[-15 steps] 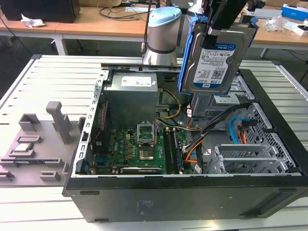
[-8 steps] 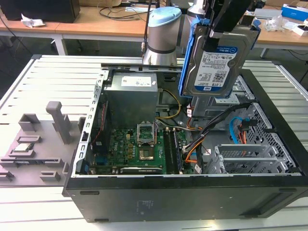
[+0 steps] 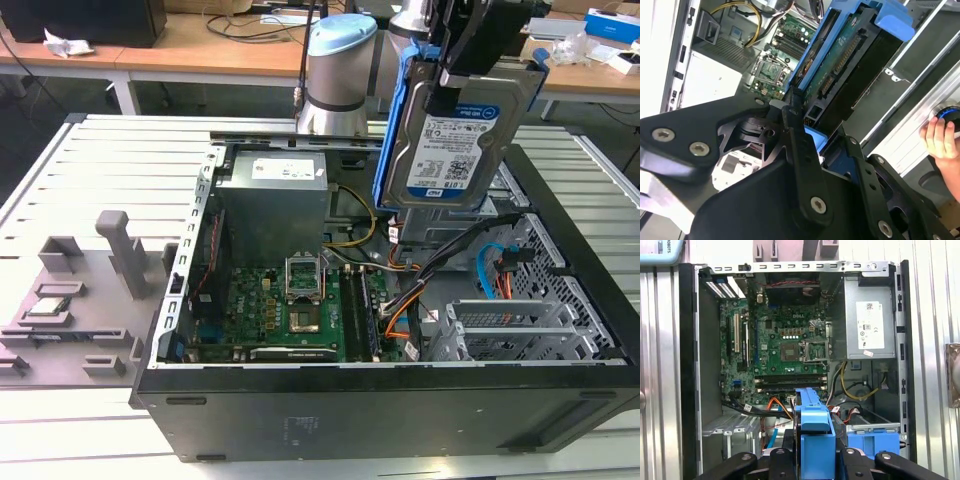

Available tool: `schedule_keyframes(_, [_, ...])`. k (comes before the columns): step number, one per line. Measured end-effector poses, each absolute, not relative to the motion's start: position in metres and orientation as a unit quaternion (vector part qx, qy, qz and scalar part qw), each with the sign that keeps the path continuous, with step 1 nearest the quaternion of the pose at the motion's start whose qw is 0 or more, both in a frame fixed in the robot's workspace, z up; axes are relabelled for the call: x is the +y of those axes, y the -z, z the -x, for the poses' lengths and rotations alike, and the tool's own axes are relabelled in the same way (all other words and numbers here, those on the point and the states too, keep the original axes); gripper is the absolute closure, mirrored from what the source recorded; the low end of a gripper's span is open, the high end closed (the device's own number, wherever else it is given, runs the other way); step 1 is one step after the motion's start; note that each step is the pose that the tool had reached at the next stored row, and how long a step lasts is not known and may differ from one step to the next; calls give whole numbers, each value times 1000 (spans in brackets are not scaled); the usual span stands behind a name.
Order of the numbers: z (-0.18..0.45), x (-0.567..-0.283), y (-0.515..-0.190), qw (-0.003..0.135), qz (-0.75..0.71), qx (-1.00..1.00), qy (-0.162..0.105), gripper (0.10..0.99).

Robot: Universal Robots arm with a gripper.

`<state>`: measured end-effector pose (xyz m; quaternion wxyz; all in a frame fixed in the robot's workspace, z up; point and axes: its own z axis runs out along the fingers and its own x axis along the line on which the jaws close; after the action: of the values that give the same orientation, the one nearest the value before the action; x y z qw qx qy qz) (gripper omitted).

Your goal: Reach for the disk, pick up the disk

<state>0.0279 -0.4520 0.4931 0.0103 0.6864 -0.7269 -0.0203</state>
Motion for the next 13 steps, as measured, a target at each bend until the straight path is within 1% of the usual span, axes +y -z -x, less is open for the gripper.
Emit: schedule_keyframes(13, [-28, -474, -493, 10, -686, -727, 20, 718])
